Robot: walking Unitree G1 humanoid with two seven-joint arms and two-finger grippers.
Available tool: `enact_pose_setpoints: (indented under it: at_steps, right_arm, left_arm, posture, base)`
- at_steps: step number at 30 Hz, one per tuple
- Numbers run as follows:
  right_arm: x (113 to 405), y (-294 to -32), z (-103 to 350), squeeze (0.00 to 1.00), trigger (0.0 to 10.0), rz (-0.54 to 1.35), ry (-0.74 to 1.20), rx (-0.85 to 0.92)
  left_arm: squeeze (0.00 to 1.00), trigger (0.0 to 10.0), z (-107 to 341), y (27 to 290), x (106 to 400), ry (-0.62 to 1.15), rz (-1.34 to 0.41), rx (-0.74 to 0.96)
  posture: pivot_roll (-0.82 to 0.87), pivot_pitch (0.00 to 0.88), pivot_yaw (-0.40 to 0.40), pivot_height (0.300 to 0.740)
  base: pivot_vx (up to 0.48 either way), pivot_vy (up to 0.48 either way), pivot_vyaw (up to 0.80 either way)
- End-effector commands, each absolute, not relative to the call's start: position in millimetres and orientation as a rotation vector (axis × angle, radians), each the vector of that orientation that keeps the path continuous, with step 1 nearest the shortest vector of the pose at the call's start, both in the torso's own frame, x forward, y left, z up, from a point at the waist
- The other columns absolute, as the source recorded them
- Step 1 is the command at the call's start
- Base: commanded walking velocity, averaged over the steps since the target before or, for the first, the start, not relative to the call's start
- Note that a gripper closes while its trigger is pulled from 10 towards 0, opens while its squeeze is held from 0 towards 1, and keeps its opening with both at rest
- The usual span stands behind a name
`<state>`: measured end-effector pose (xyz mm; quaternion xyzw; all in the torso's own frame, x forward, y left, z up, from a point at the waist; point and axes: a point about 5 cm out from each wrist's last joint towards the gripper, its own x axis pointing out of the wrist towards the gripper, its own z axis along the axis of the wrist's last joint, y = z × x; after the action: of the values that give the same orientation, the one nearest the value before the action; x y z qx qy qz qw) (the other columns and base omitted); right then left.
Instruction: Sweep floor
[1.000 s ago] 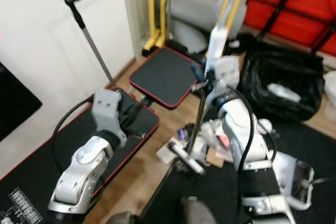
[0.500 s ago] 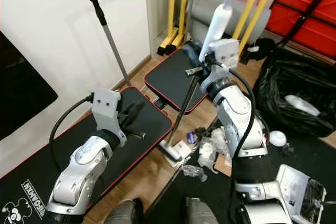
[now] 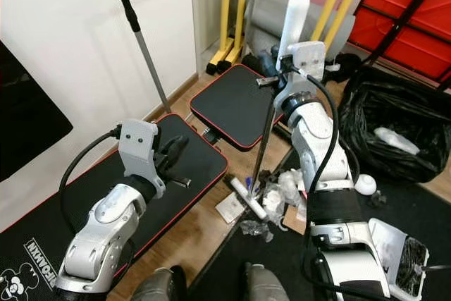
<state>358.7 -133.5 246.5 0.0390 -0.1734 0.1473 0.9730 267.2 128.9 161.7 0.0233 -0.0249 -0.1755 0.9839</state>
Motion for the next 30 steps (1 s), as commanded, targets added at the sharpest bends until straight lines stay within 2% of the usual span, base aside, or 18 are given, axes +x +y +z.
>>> enact_pose_setpoints:
  at_steps: [1, 19, 27, 30]
  right_arm:
    - [358.2, -137.8, 254.8, 0.00, 10.0, 0.281, -0.404, 0.080]
    - [378.7, -138.4, 262.9, 0.00, 10.0, 0.241, -0.434, 0.123]
    - [391.7, -131.6, 265.4, 0.00, 10.0, 0.245, -0.409, 0.166]
    - [394.7, -121.3, 269.7, 0.00, 10.0, 0.290, -0.402, 0.187]
  left_arm:
    - [0.00, 10.0, 158.1, 127.1, 263.7, -0.029, -0.364, 0.042]
    - [0.00, 10.0, 164.5, 127.9, 249.5, -0.034, -0.364, 0.058]
    - [0.00, 10.0, 167.4, 128.2, 238.9, -0.026, -0.362, 0.053]
    - [0.00, 10.0, 170.6, 128.4, 229.8, -0.020, -0.359, 0.045]
  posture:
    - [-0.06, 0.246, -0.169, 0.740]
    - [-0.04, 0.307, -0.169, 0.740]
    - [-0.02, 0.355, -0.178, 0.740]
    - [-0.02, 0.388, -0.187, 0.740]
  base:
    - [0.000, 0.000, 0.00]
    - [0.000, 0.000, 0.00]
    - [0.000, 0.000, 0.00]
    - [0.000, 0.000, 0.00]
